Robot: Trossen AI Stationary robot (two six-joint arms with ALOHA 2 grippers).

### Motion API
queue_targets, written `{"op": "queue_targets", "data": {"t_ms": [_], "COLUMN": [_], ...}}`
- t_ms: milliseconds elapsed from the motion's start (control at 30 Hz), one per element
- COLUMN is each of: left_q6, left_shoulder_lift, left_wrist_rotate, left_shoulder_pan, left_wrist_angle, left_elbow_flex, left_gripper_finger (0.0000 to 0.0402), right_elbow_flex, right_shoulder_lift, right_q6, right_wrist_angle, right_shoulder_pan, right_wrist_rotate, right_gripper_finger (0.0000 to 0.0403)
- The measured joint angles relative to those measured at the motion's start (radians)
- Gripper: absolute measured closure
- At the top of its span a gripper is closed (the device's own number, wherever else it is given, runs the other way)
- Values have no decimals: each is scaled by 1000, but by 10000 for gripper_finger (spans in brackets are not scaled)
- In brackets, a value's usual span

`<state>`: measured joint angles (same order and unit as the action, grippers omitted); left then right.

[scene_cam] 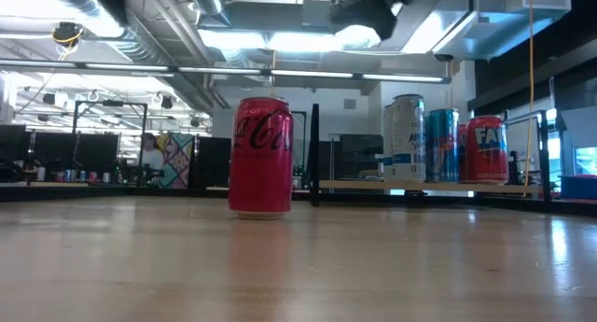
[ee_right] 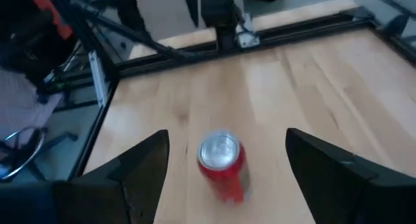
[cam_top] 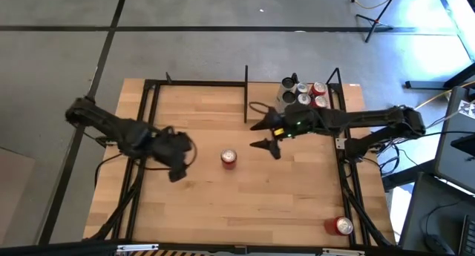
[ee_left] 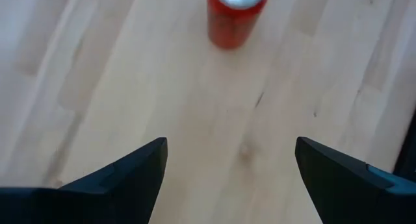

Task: Place canned beverage on shelf
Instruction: Put the top red soda can on the shelf

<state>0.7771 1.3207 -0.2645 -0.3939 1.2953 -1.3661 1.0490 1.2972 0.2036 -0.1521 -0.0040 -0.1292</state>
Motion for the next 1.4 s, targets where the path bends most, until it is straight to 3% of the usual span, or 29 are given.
{"op": "queue_targets", "data": {"t_ms": [133,267,433,600,967,1400], "left_q6": [119,195,217,207,170,145], "left_shoulder_lift": [-155,-260,-319,-323,-323,-323], "left_wrist_rotate": [-14,-11,-6,-7,-4,-4], "left_shoulder_pan": [-74,-123,-156,-162,-166,-172], "left_wrist_angle": [-106,-163,-167,-166,-162,-161], "left_elbow_flex": [188,310,374,382,382,382], "left_gripper_finger": [76,76,76,76,76,76], "right_elbow_flex": [120,301,542,687,697,678], "right_shoulder_lift": [124,282,463,599,730,750], "right_q6": [-2,-5,-25,-54,-54,-52], "right_wrist_angle": [-28,-170,-396,-466,-534,-545], "right_shoulder_pan": [34,51,65,85,90,90], "right_wrist_rotate": [32,32,32,48,87,121], "right_gripper_finger": [107,107,107,107,107,107]}}
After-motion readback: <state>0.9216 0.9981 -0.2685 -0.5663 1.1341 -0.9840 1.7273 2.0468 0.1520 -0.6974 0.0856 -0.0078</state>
